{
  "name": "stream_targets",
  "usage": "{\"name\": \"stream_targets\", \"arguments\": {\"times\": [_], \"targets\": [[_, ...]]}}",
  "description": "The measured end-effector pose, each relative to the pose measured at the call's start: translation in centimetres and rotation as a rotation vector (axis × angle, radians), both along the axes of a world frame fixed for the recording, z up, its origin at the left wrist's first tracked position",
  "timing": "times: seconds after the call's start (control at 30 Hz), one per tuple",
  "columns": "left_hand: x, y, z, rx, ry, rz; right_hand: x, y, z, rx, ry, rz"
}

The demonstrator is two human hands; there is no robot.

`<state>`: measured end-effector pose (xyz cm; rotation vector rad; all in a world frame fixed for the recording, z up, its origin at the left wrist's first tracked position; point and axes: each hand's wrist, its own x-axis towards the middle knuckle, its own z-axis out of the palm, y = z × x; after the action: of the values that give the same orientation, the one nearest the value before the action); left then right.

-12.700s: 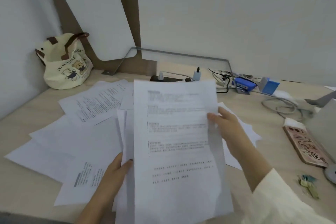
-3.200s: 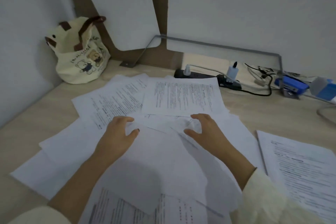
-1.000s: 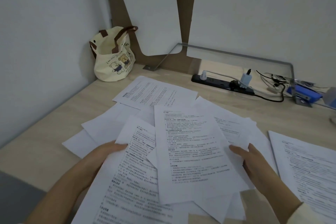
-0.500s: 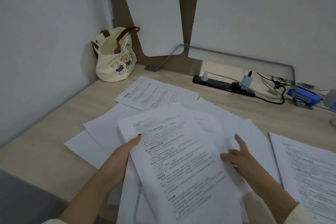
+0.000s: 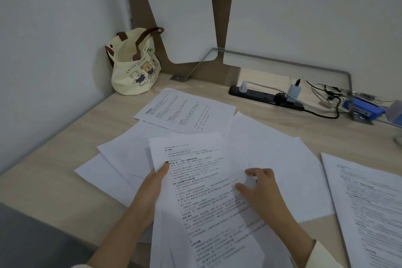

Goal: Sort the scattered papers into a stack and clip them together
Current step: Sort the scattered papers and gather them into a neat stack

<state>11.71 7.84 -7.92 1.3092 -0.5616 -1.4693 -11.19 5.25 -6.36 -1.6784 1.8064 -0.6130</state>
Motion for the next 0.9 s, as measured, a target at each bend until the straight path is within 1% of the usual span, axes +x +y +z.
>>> {"name": "stream_targets", "arguments": {"times": [0.1,0.17,0.4,0.5,0.6,0.67,0.77,0.83,0.9], "targets": [[0.0,0.1,0.0,-0.003,-0.004,0.002,0.1,-0.1,-0.1,0.035,-0.066,-0.077],[-0.1,0.2,0.1,-0.01,-0.004,0.01,0.0,-0.2,-0.1,0.054,-0.076,-0.105],[-0.5,0.7,0.5,-0.018,0.002,0.058,0.2,-0.3,-0.3,0.161,-0.034,-0.084],[-0.5,0.8,0.7,-0.041,0.015,0.05,-0.4,-0.4,-0.6,0.134,-0.066,-0.08],[-0.5,0.9,1.1,-0.05,0.018,0.047,-2.1,-0.5,0.6,0.074,-0.153,-0.15],[-0.3,1.0,1.2,-0.046,0.007,0.001,-3.7,-0.8,1.2,0.075,-0.118,-0.196],[-0.3,1.1,1.2,-0.03,-0.055,-0.026,-5.7,-1.1,1.8,0.129,-0.073,-0.221],[-0.4,0.9,1.1,-0.023,-0.09,-0.041,-6.4,-1.2,1.8,0.153,-0.064,-0.197],[-0.6,0.7,1.1,-0.02,-0.116,-0.066,-6.3,-1.2,1.6,0.187,-0.055,-0.13]]}}
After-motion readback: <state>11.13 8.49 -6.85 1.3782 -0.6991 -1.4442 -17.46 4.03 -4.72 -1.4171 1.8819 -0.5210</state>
